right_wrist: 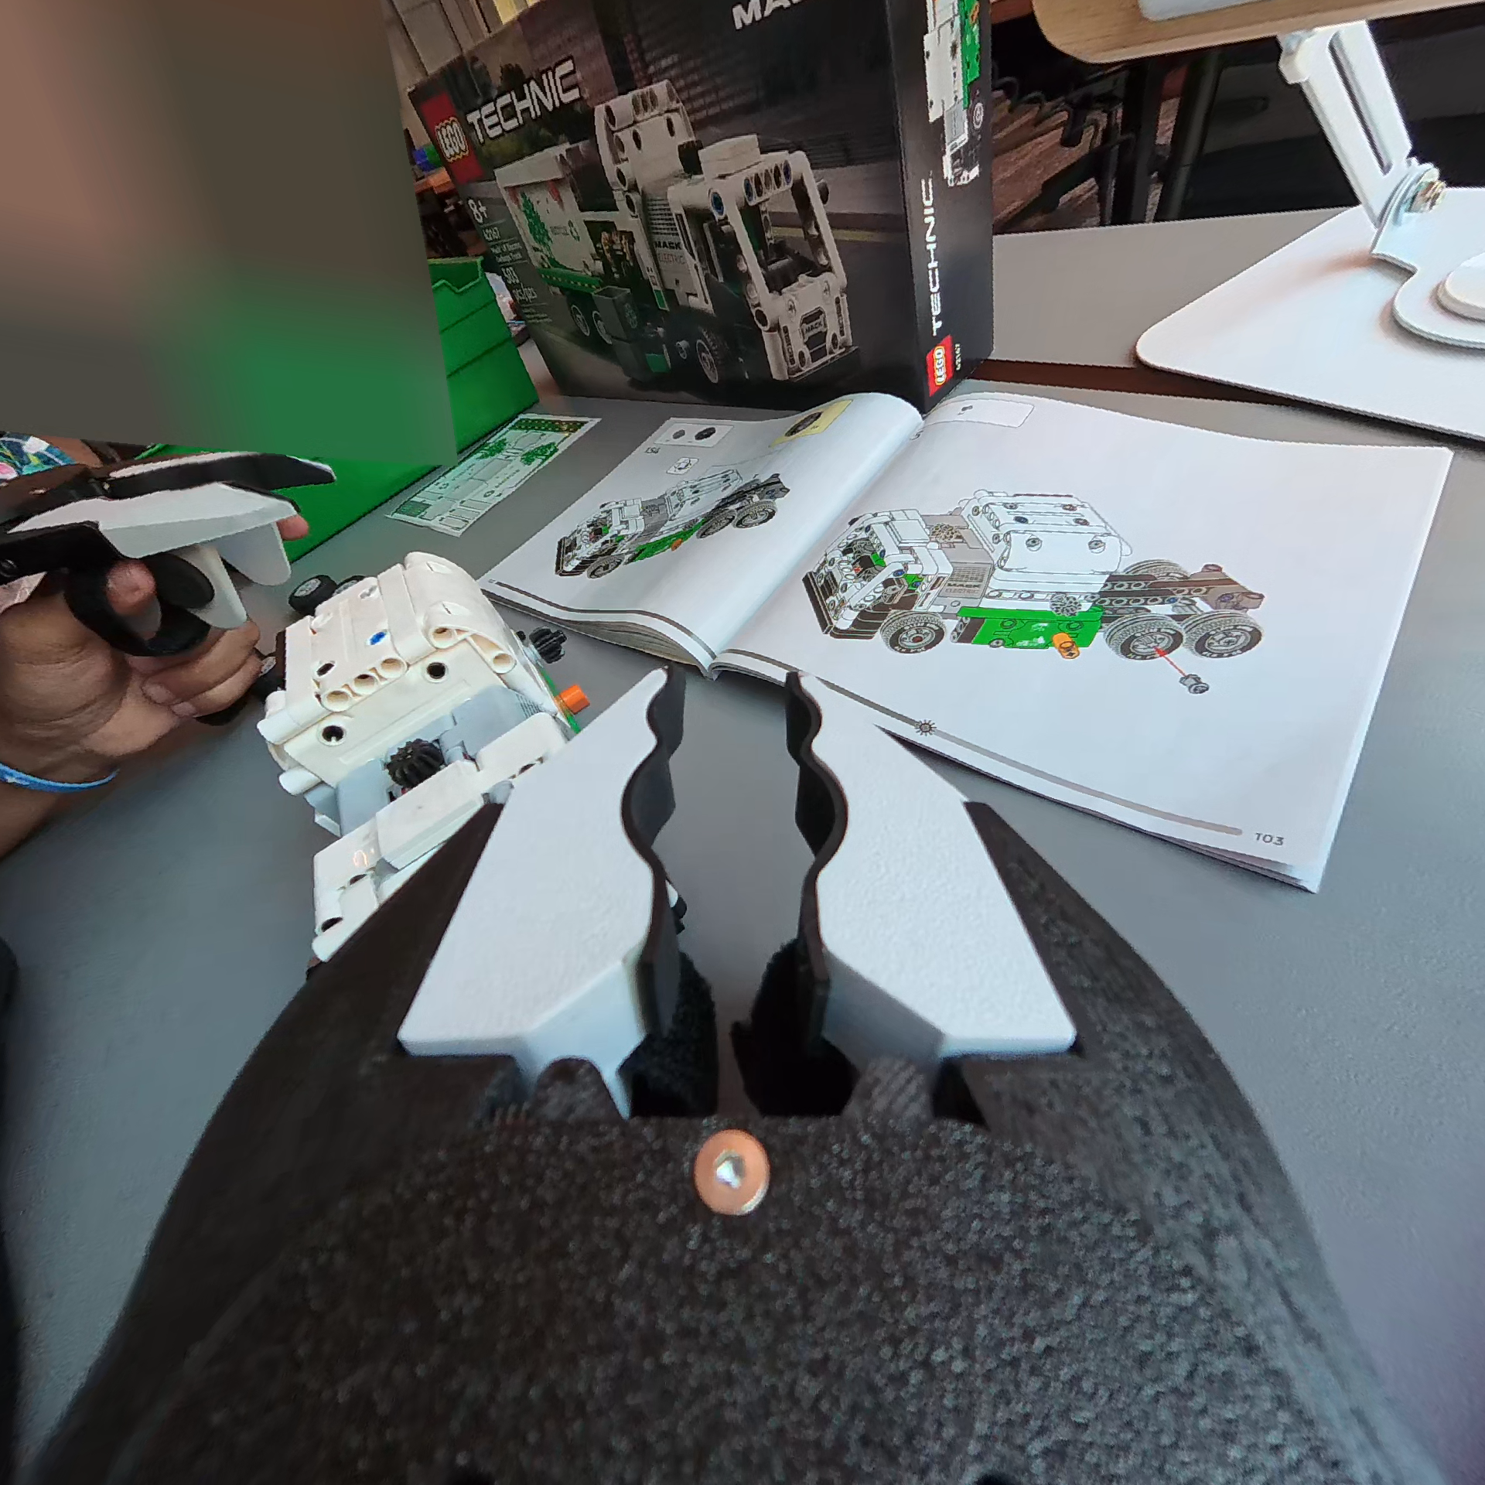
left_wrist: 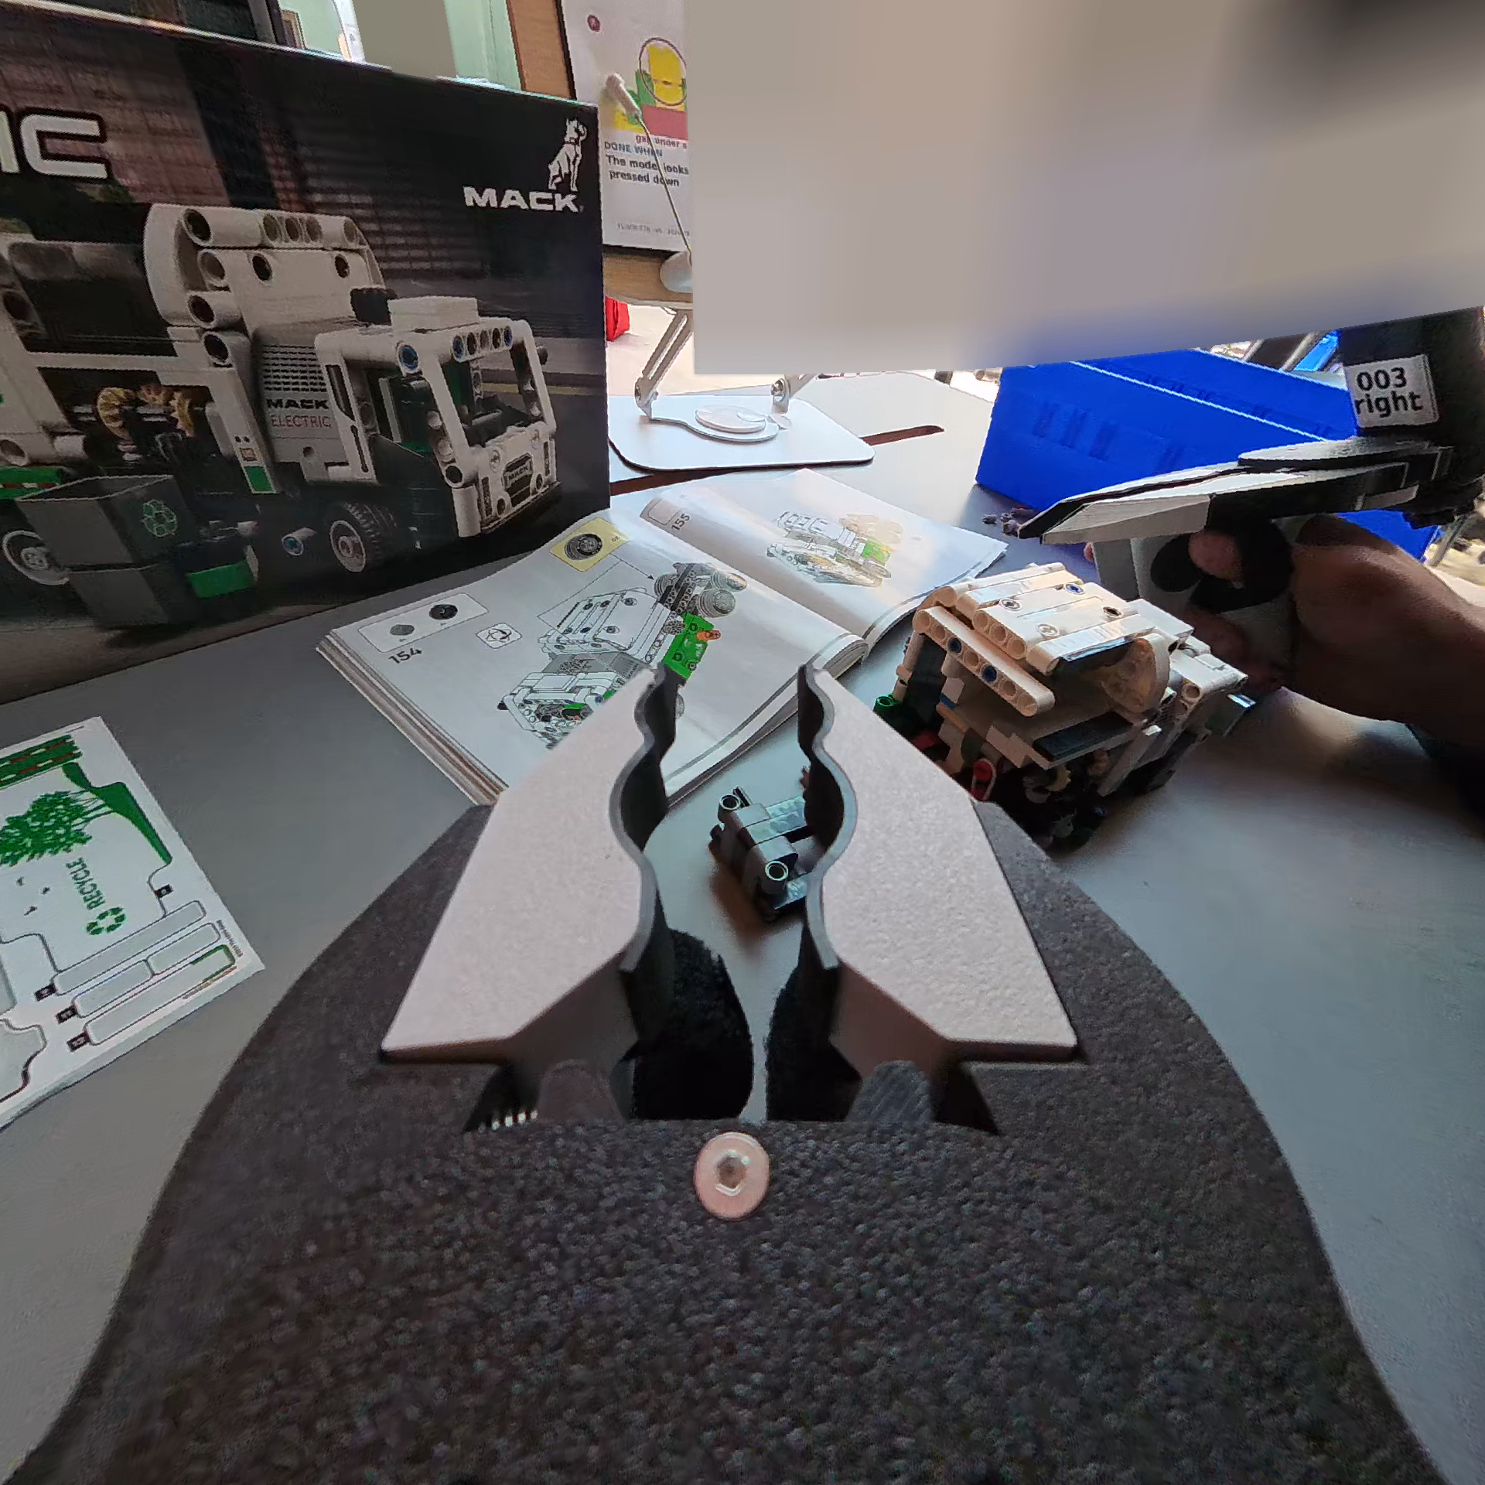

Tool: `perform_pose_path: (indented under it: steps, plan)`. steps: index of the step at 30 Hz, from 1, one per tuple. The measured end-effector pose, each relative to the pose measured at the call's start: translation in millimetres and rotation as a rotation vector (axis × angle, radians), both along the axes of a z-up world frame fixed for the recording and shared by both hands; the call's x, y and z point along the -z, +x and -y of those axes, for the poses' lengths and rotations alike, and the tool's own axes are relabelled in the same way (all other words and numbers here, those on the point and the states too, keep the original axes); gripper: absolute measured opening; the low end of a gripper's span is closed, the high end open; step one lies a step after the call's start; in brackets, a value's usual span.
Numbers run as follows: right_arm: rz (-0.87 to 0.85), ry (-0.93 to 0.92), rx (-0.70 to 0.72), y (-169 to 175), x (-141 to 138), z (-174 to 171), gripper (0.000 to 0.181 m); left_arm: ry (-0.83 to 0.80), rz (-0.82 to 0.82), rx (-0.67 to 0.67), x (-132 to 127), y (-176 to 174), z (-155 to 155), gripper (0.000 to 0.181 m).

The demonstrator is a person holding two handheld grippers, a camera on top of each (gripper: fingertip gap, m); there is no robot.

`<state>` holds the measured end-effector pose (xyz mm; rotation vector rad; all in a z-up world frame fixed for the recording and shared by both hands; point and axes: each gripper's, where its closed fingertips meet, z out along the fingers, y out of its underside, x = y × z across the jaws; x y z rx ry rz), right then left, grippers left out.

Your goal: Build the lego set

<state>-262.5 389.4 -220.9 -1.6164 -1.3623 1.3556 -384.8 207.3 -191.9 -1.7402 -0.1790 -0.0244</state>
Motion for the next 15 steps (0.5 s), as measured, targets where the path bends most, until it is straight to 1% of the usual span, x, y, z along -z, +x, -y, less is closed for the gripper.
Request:
perform_pose_path:
  steps: [15]
  plan:
    - [-0.013,-0.031,0.007,0.6,-1.1,-3.2,0.023,-0.013,0.003,0.001,2.6,-0.6,-0.7,0.028]
